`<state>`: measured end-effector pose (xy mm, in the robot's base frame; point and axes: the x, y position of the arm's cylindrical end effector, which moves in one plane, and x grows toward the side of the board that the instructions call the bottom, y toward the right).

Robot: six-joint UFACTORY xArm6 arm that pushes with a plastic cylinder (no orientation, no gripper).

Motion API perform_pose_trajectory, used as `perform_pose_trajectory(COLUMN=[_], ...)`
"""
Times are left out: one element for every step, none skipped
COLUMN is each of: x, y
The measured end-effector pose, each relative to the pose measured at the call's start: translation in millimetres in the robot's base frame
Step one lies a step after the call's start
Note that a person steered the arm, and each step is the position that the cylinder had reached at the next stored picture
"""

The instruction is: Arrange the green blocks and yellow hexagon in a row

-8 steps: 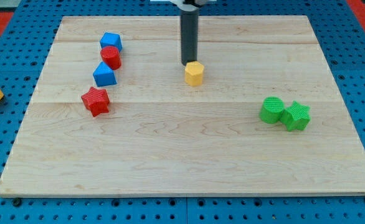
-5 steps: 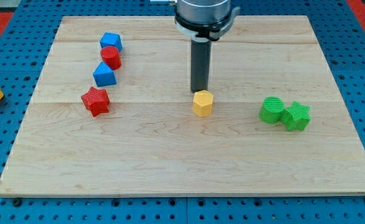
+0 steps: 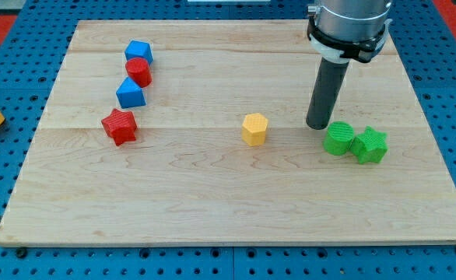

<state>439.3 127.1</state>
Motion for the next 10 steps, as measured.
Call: perform_pose_trajectory(x=[-11.0,5.8,28.0,27.9,24.3,22.2,24.3,-30.9,-75.7,-54.5], y=[20.9,58.3,76.4,76.4,52.1,44.9,58.3,55.9,-17.7,-58.9])
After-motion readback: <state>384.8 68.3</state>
